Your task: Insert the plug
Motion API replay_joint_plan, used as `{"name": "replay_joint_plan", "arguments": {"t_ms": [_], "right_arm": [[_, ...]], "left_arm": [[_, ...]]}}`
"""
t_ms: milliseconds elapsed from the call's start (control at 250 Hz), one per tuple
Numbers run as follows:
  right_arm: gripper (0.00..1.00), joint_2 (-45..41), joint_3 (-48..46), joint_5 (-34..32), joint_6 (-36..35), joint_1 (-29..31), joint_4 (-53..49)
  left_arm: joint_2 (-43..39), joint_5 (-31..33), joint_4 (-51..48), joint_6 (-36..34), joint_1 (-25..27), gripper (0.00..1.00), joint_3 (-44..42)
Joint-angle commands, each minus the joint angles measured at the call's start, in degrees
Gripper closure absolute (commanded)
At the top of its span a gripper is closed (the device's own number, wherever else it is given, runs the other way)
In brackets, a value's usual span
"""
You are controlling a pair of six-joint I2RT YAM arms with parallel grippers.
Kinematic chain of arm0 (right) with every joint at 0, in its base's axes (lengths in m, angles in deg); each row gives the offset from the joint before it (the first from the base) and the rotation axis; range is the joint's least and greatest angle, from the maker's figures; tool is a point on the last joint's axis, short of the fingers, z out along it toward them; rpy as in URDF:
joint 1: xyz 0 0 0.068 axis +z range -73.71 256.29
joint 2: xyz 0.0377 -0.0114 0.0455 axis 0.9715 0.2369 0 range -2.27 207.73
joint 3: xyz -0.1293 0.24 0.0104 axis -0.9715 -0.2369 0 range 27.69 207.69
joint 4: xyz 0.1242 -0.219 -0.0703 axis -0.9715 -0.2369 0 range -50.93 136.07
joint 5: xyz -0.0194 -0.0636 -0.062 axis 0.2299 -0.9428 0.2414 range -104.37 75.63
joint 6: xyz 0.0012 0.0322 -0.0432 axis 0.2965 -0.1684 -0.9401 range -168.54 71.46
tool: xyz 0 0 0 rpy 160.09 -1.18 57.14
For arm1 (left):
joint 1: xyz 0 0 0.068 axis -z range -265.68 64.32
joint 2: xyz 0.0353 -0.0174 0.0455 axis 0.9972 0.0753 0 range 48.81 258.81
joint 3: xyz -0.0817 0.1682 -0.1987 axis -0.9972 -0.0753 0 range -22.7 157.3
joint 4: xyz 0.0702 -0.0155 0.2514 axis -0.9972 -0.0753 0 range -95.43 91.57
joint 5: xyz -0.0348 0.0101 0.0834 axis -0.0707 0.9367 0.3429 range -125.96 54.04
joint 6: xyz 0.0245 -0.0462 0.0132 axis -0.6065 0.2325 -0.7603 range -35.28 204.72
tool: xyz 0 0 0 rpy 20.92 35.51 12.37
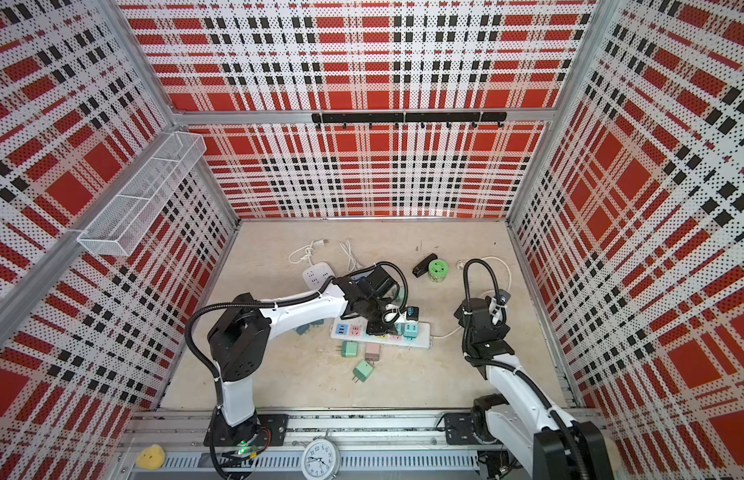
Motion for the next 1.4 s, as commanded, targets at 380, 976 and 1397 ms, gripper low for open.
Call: {"name": "replay_joint_plan", "arguments": {"t_ms": [380, 976, 1397], "right_arm": [[0.0, -2.91, -1.94, 3.52, -2.01, -0.77, 7.32], [0.0, 0.31, -0.01, 4.48, -2.33, -0.79, 6.63], [0.0, 1.35, 0.53, 4.64, -2.26, -0.82, 6.27]], "left_arm": [[4.65, 2.58, -4.57, 1.16, 1.09, 1.0, 1.71], [8.07, 1.67, -5.51, 1.76, 0.22, 1.0, 1.59], [2.58, 4.52, 0.49, 2.82, 0.13, 0.01, -1.29]]}}
